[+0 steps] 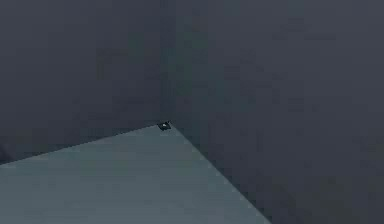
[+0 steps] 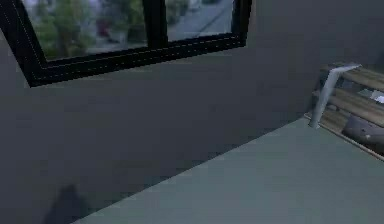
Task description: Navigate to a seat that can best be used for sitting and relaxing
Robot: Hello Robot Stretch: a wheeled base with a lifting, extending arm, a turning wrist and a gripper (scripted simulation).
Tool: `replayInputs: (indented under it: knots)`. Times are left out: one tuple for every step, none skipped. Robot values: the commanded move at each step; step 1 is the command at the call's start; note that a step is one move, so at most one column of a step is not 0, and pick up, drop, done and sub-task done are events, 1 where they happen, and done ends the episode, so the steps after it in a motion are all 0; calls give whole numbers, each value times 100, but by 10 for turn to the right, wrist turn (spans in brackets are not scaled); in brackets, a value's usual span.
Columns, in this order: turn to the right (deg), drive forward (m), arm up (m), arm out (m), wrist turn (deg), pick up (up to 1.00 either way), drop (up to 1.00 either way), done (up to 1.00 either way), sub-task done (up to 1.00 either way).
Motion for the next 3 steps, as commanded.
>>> replayInputs:
  knots:
    - [-450, 0, 0, 0, 0, 0, 0, 0, 0]
    - [-450, 0, 0, 0, 0, 0, 0, 0, 0]
    - [-450, 0, 0, 0, 0, 0, 0, 0, 0]
